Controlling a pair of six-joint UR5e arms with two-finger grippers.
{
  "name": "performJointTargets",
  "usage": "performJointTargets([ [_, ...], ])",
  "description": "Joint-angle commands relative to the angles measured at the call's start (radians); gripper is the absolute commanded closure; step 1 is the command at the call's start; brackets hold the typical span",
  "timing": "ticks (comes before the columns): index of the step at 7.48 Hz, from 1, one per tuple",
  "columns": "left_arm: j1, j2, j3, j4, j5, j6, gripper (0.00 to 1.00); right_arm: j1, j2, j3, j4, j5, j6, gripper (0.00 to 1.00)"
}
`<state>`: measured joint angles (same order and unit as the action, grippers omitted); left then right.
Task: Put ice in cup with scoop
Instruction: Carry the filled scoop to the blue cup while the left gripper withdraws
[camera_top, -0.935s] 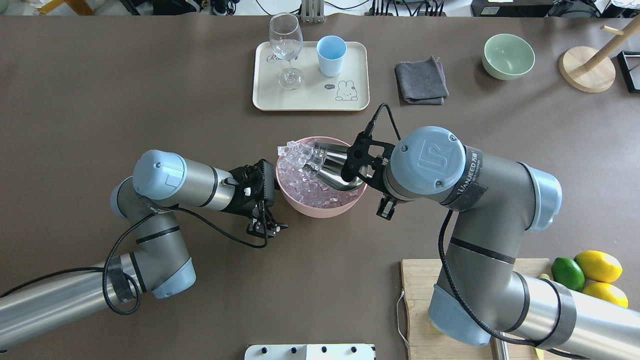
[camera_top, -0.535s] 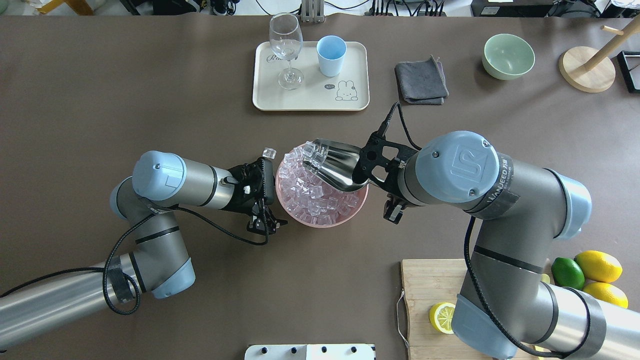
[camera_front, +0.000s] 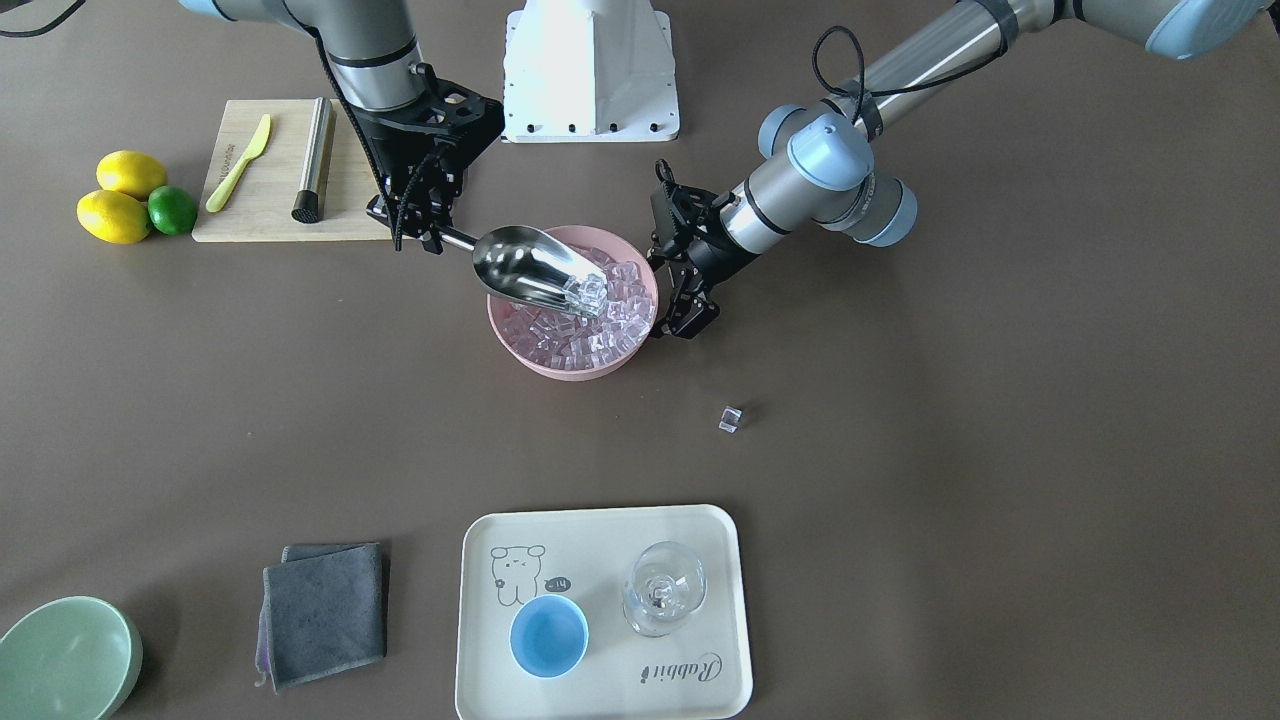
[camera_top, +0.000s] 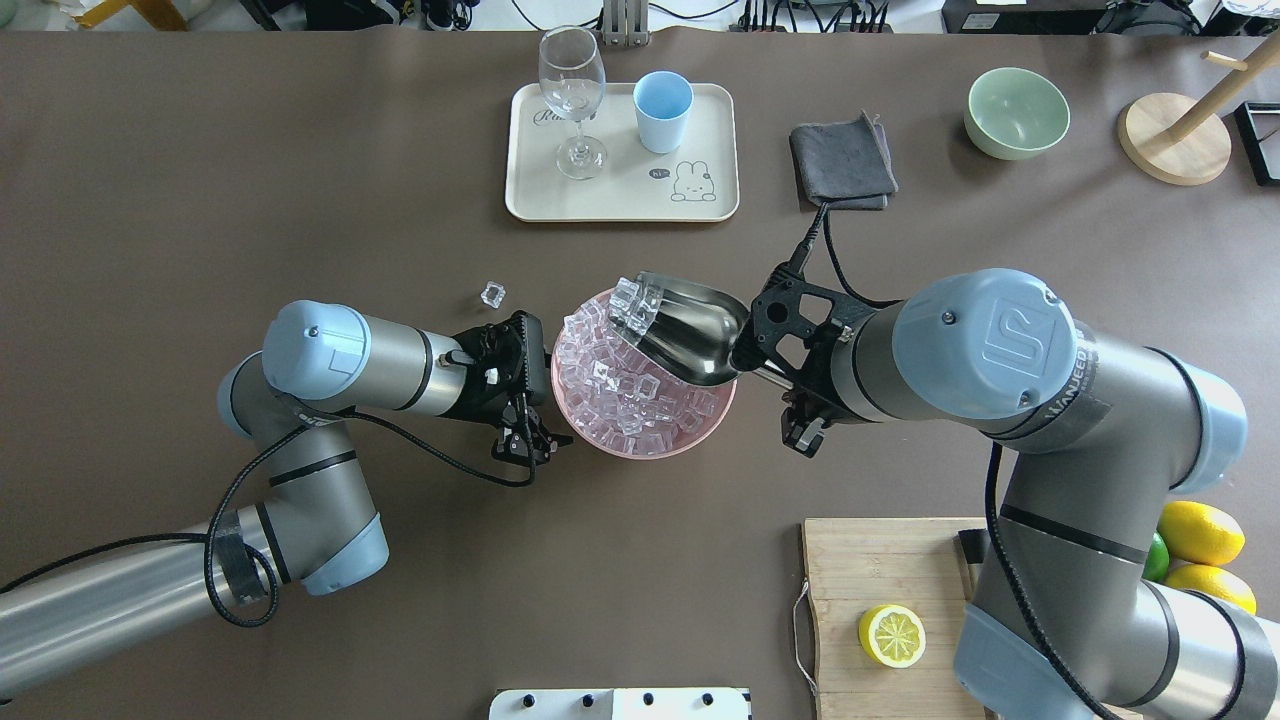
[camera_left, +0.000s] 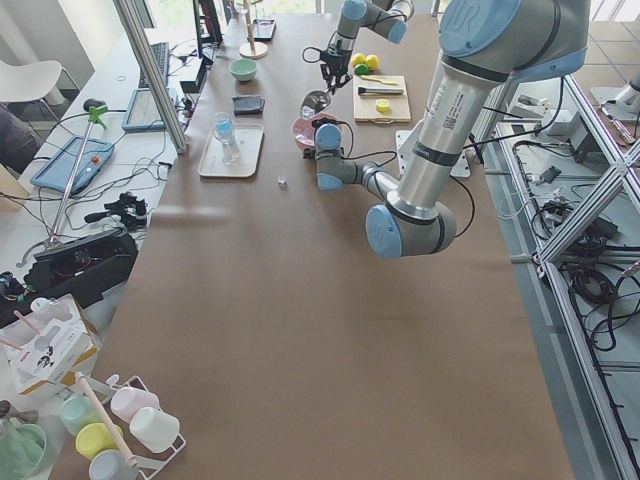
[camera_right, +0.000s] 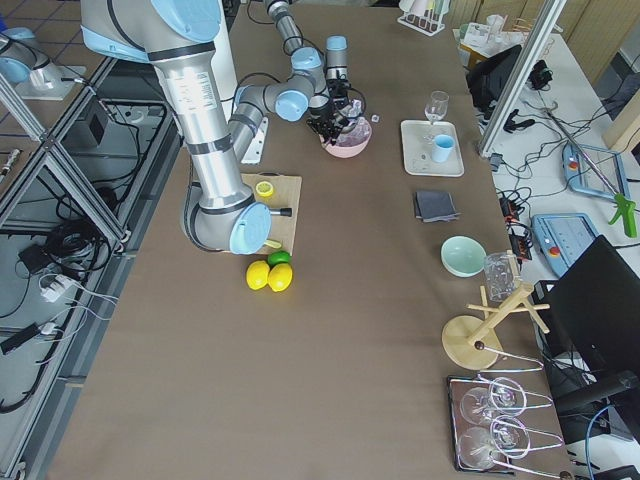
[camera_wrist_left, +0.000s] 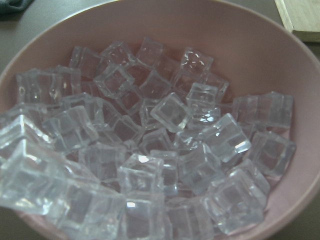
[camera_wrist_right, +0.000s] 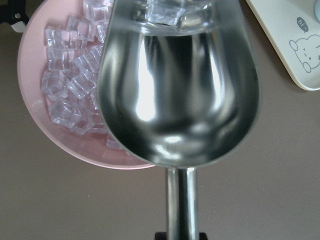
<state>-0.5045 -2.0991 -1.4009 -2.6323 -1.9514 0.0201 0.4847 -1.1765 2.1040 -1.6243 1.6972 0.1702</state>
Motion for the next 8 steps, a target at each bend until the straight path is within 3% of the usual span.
performJointTargets([
  [1,-0.006,0.002,0.002,0.002,0.023,0.0,0.02,0.101,-0.02,-0.001,-0.002,0.083,0.021,1.0],
  [3,-0.006,0.001,0.002,0.002,0.04,-0.003,0.02,0.225,-0.003,-0.091,-0.005,0.198,0.072,1.0],
  [6,-0.026,0.01,-0.007,0.0,0.028,0.0,0.02,0.342,0.093,-0.269,0.003,0.228,0.103,1.0],
  [8,-0.035,0.078,-0.097,0.03,-0.01,-0.002,0.02,0.403,0.202,-0.401,0.003,0.24,0.091,1.0],
])
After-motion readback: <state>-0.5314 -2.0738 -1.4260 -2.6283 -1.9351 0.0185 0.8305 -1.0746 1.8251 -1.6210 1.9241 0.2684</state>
